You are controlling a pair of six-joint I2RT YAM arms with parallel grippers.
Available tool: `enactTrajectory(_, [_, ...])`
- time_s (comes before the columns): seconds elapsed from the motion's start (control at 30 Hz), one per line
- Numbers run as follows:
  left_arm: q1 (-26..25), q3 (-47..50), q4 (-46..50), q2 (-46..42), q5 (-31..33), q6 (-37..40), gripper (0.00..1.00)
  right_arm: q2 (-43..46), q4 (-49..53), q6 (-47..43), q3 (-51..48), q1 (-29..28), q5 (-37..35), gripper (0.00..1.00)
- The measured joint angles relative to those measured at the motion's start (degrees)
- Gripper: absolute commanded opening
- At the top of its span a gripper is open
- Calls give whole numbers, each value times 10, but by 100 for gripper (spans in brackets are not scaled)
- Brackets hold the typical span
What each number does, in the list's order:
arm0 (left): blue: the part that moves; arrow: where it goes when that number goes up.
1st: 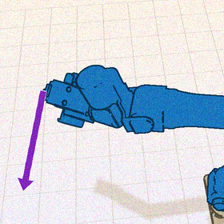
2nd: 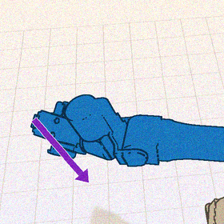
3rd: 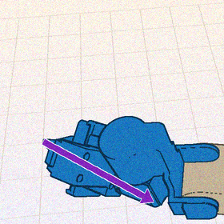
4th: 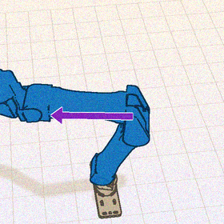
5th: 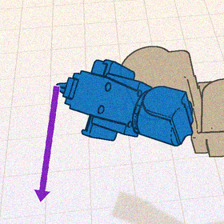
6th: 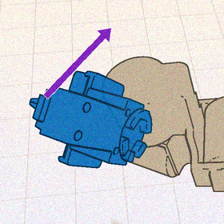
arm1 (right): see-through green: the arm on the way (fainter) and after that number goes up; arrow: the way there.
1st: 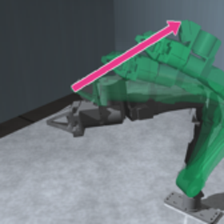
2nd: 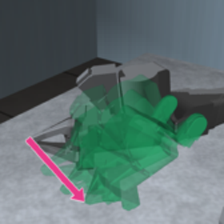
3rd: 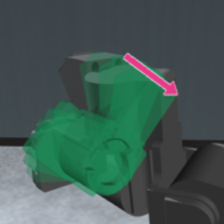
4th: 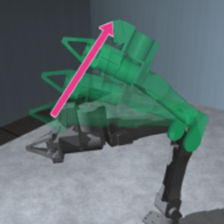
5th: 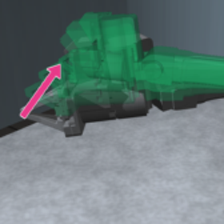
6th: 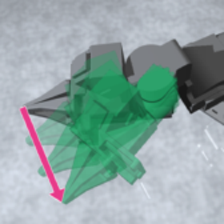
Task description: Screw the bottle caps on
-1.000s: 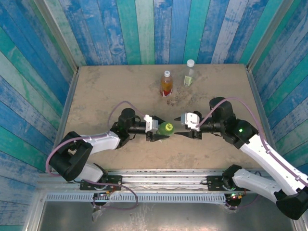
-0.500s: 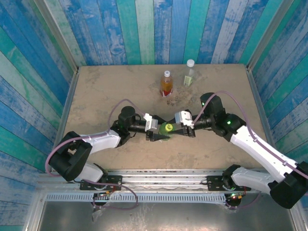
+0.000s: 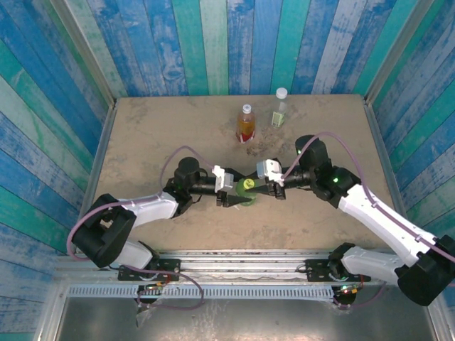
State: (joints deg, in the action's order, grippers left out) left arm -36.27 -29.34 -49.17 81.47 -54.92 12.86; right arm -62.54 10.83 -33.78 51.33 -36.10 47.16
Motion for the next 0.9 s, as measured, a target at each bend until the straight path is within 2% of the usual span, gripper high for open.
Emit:
enactTrajectory(0.07, [0,11,-26,0,42,-14,61,16,-56,50,-30,-6,-44,9])
enactTrajectory(0.17, [-5,26,-49,0,106,-28,62,40,-144,136,-82,-34,-150,7])
enactTrajectory(0.37, [-27,32,-55,0,205,-39,62,70,-244,275,-146,-143,-433,9])
enactTrajectory(0.43, [-32,32,-59,0,229,-43,61,67,-251,316,-146,-171,-511,15])
enactTrajectory(0.53, [-37,31,-65,1,255,-56,62,56,-233,355,-126,-192,-577,29])
enactTrajectory(0.63, [-38,22,-67,0,262,-64,62,55,-198,345,-97,-196,-592,49])
enactTrajectory(0.67, [-37,16,-66,0,264,-66,62,59,-188,330,-92,-196,-585,53])
enactTrajectory(0.77, [-29,-2,-59,0,242,-72,62,89,-150,276,-78,-169,-516,57])
enactTrajectory(0.9, [-9,-28,-23,0,177,-78,59,122,-94,226,-37,-62,-342,57])
